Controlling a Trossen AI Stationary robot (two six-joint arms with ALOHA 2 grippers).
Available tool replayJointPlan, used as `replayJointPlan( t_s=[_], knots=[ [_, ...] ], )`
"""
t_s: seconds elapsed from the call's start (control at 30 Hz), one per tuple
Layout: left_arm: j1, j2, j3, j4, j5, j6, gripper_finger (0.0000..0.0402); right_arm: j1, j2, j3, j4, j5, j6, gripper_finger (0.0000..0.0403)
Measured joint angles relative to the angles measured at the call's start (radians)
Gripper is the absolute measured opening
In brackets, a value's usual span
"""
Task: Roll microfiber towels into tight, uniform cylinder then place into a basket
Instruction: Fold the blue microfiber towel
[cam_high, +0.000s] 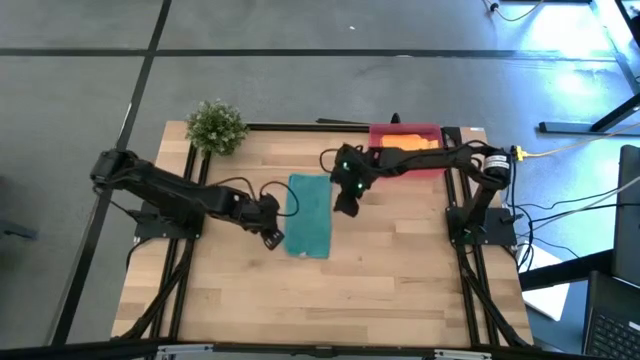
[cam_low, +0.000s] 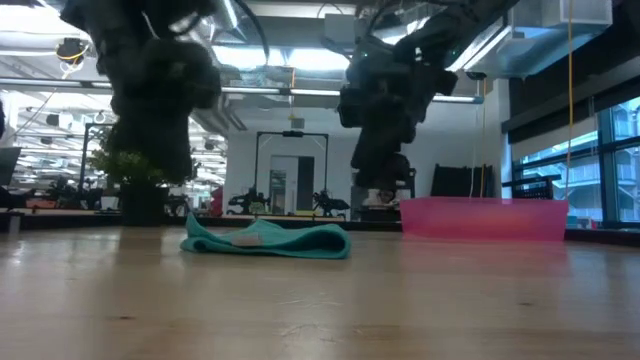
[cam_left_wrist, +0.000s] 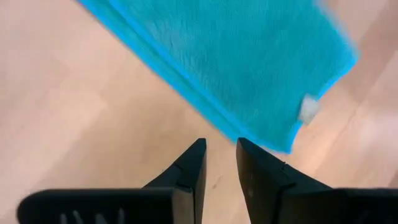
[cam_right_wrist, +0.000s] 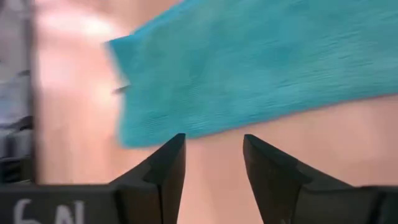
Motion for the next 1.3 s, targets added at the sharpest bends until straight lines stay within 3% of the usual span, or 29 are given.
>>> replayJointPlan(
  t_s=[0.1, 0.27, 0.6, 0.87, 1.17, 1.3],
  knots=[
    [-0.008, -0.076, 0.0, -0.049, -0.041, -0.021, 0.0079, 0.046, 0.004, -0.003, -0.015, -0.053, 0.043, 0.0163],
    [-0.022, -0.15, 0.0, -0.064, -0.012, -0.029, 0.0079, 0.118, 0.008, -0.003, -0.009, -0.062, 0.044, 0.0163],
    [-0.006, -0.164, 0.0, -0.071, 0.017, 0.041, 0.0081, 0.19, 0.009, -0.003, 0.005, -0.063, 0.097, 0.0163],
    [0.019, -0.164, 0.0, -0.07, 0.009, 0.114, 0.0116, 0.226, 0.01, -0.003, 0.011, -0.063, 0.137, 0.0163],
    [0.026, -0.164, 0.0, -0.07, 0.008, 0.122, 0.0125, 0.233, 0.01, -0.003, 0.004, -0.035, 0.429, 0.0163],
    [0.02, -0.164, 0.0, -0.071, 0.009, 0.114, 0.0125, 0.24, 0.01, -0.003, 0.005, 0.009, 0.479, 0.0163]
  ],
)
